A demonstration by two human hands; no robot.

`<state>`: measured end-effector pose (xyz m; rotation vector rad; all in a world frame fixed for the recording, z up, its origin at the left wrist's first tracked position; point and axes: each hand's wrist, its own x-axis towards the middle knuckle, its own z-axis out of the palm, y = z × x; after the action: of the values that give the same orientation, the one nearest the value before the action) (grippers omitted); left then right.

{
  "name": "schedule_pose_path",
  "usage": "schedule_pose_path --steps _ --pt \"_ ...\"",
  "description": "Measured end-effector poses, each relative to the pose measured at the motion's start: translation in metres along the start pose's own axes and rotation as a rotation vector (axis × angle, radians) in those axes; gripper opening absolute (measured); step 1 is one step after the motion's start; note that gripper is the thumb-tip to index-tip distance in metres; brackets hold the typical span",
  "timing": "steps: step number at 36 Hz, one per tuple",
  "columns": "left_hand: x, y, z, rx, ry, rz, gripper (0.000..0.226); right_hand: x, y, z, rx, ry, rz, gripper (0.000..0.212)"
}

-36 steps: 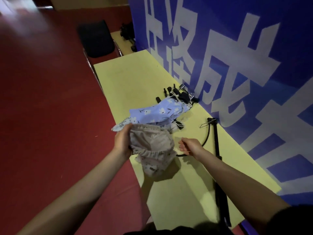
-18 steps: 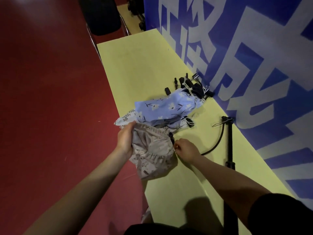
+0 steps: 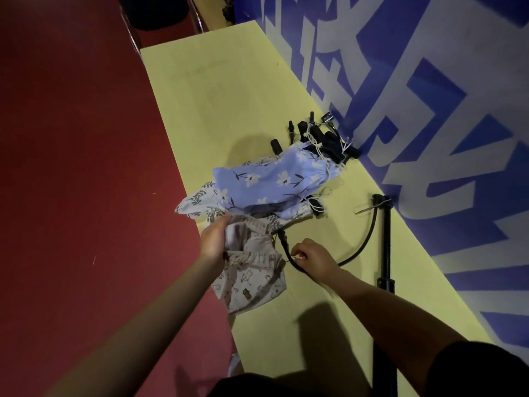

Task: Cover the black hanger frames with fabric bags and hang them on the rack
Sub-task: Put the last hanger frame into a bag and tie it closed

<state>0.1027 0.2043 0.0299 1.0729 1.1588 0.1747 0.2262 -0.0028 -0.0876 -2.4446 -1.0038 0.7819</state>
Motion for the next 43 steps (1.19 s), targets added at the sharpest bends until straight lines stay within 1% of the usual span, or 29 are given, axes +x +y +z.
schedule_pose_path --steps 5,7,9,12,14,16,18,20,21,23,25,26,27,28,29,30,31,32,34,35,38,41,43 --pt "0.003 -0.006 0.008 0.017 -0.029 0.018 0.019 0.004 -0.002 0.002 -0.046 0.011 -0.020 0.013" --pt "0.002 -0.008 0.010 0.008 -0.028 0.001 0.016 0.005 -0.003 0.004 -0.039 0.030 0.018 0.012" --pt "0.001 -0.009 0.011 0.005 -0.048 -0.013 0.017 0.006 -0.003 0.006 0.014 0.068 0.096 0.012" --pt "-0.003 -0.011 0.013 0.019 -0.116 -0.041 0.020 0.004 -0.008 0.006 0.233 0.189 0.291 0.011" --pt "-0.007 -0.012 0.017 0.052 -0.166 -0.033 0.021 0.000 -0.016 -0.002 0.465 0.260 0.391 0.007" --pt "-0.014 -0.011 0.022 0.082 -0.198 -0.018 0.030 -0.009 -0.028 -0.016 0.717 0.290 0.435 0.005" --pt "-0.022 -0.009 0.028 0.103 -0.249 -0.002 0.041 -0.019 -0.039 -0.030 0.863 0.317 0.395 0.011" --pt "-0.029 -0.008 0.032 0.128 -0.337 0.047 0.055 -0.030 -0.055 -0.041 0.942 0.352 0.289 0.015" --pt "-0.032 -0.007 0.034 0.133 -0.395 0.076 0.058 -0.037 -0.065 -0.044 0.968 0.366 0.225 0.016" --pt "-0.049 0.000 0.042 0.176 -0.467 0.145 0.050 -0.052 -0.082 -0.044 0.968 0.347 0.153 0.016" --pt "-0.070 0.010 0.051 0.200 -0.514 0.196 0.035 -0.067 -0.093 -0.037 0.885 0.298 0.105 0.016" --pt "-0.074 0.011 0.054 0.202 -0.538 0.208 0.031 -0.073 -0.096 -0.034 0.816 0.270 0.084 0.013" --pt "-0.076 0.013 0.056 0.205 -0.552 0.214 0.030 -0.077 -0.097 -0.031 0.753 0.228 0.082 0.007" --pt "-0.080 0.015 0.057 0.207 -0.570 0.221 0.030 -0.080 -0.097 -0.028 0.700 0.194 0.098 0.008" --pt "-0.083 0.016 0.059 0.210 -0.600 0.219 0.032 -0.084 -0.097 -0.027 0.649 0.171 0.120 0.017" --pt "-0.087 0.017 0.060 0.213 -0.621 0.209 0.034 -0.088 -0.096 -0.027 0.602 0.158 0.136 0.019" --pt "-0.091 0.019 0.060 0.206 -0.625 0.209 0.035 -0.093 -0.096 -0.028 0.569 0.160 0.148 0.015" --pt "-0.096 0.020 0.060 0.204 -0.624 0.219 0.034 -0.099 -0.095 -0.031 0.552 0.172 0.157 0.013" --pt "-0.103 0.018 0.059 0.205 -0.636 0.238 0.031 -0.110 -0.090 -0.034 0.568 0.238 0.177 0.029" --pt "-0.106 0.016 0.058 0.199 -0.637 0.244 0.032 -0.116 -0.086 -0.036 0.575 0.271 0.194 0.033" --pt "-0.109 0.003 0.055 0.191 -0.625 0.233 0.041 -0.134 -0.073 -0.038 0.571 0.378 0.254 0.033" --pt "-0.111 -0.014 0.050 0.176 -0.640 0.203 0.039 -0.152 -0.059 -0.037 0.589 0.422 0.303 0.035" --pt "-0.113 -0.025 0.048 0.197 -0.653 0.189 0.043 -0.162 -0.048 -0.032 0.575 0.447 0.325 0.035"
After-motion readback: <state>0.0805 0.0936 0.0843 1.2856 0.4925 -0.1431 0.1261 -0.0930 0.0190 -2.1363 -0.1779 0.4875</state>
